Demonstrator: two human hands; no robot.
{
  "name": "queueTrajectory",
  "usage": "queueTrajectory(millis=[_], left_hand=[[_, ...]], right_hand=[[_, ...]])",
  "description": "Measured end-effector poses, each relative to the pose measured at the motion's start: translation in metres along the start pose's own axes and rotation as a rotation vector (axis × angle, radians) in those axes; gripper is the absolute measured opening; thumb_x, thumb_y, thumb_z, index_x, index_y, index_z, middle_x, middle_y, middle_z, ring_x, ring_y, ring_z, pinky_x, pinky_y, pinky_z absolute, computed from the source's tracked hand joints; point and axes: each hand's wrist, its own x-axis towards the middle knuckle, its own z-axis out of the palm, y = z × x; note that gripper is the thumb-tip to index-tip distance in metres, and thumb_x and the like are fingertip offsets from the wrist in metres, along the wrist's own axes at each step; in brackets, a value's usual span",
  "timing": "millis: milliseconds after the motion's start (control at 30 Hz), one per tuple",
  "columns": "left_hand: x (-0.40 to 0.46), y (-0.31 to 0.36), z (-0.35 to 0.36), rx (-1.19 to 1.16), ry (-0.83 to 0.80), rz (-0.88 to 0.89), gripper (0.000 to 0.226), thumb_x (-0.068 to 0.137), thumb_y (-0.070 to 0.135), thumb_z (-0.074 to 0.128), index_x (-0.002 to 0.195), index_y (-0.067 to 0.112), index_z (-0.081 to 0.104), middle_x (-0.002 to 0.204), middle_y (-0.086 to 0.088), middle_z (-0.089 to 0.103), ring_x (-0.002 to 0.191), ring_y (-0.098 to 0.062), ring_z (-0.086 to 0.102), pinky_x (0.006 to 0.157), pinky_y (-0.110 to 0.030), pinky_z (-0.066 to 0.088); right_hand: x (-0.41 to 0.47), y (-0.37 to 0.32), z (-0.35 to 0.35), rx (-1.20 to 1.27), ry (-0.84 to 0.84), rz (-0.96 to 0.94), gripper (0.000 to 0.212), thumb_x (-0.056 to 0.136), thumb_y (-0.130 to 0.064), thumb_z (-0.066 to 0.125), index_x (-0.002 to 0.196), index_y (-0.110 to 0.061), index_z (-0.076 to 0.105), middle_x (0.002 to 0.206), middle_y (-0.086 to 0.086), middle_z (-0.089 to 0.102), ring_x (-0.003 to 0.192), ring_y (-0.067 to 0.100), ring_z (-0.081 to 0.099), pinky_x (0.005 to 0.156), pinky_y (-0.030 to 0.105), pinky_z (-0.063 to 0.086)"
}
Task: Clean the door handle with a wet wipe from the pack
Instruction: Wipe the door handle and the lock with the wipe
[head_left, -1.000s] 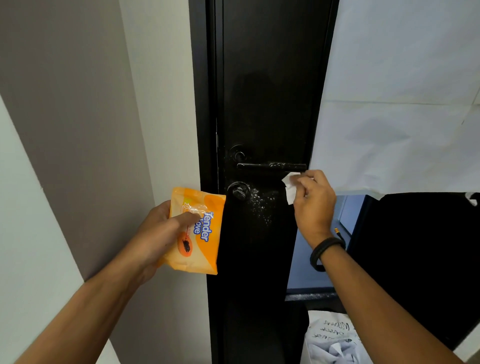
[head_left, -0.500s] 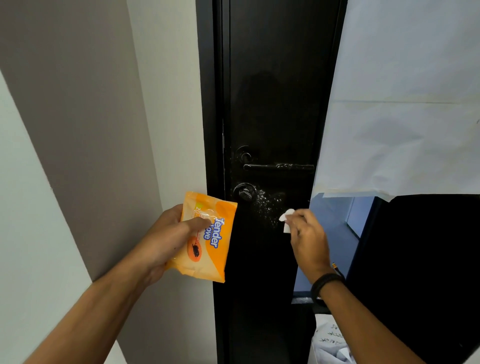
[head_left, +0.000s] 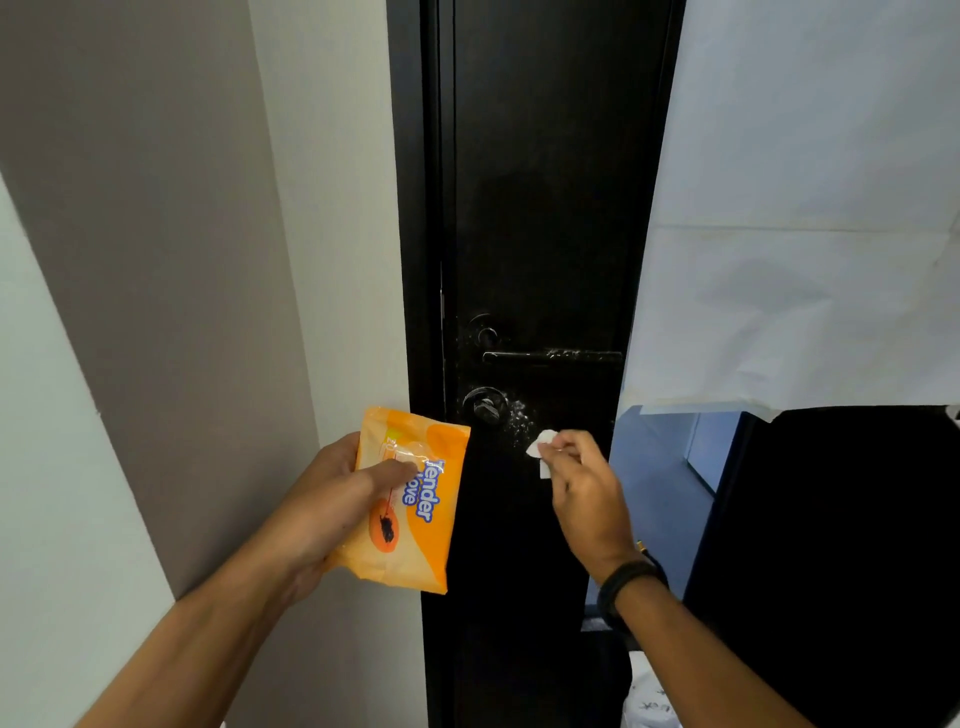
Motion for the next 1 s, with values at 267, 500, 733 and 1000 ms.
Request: queueTrajectory(millis=[267,500,733,1000], left_hand=[[0.004,0.0,-0.003,-0.006,-0.009,0.0,0.022,0.098,0.026,0.069,0.12,0.023,0.07,0.102,-0.005,0.084,0.091,-0.033,0.081,0.089,-0.06,0.063],[0.003,0.003,0.0,-0.019,-0.012,-0.001,0.023,0.098,0.025,0.069,0.12,0.022,0.069,0.102,-0.004,0.084,0.091,-0.031,0.081,0.087,-0.054,0.064],[0.002,0.003,-0.001,-0.021,-0.014,0.004,0.019,0.098,0.021,0.068,0.117,0.02,0.071,0.1,-0.004,0.085,0.09,-0.03,0.081,0.085,-0.05,0.064],[0.0,0.004,-0.001,-0.002,-0.007,0.003,0.022,0.097,0.026,0.069,0.119,0.023,0.07,0.102,-0.002,0.084,0.093,-0.028,0.081,0.09,-0.054,0.064]], right_hand=[[0.045,-0.038,-0.014,-0.14,0.222,-0.162,0.022,0.103,-0.012,0.06,0.122,-0.013,0.07,0.117,-0.004,0.06,0.095,0.007,0.06,0.081,0.005,0.047],[0.014,-0.004,-0.007,-0.189,0.095,-0.266,0.023,0.098,-0.011,0.064,0.119,-0.009,0.074,0.112,-0.005,0.063,0.091,0.011,0.063,0.074,0.031,0.061],[0.054,-0.061,-0.001,-0.245,0.097,-0.403,0.034,0.1,-0.017,0.052,0.127,-0.004,0.068,0.12,0.008,0.065,0.107,0.02,0.066,0.091,0.028,0.059],[0.016,-0.029,0.022,-0.103,0.114,-0.283,0.023,0.098,-0.01,0.066,0.119,-0.007,0.073,0.107,-0.002,0.066,0.093,0.008,0.064,0.079,0.027,0.062]])
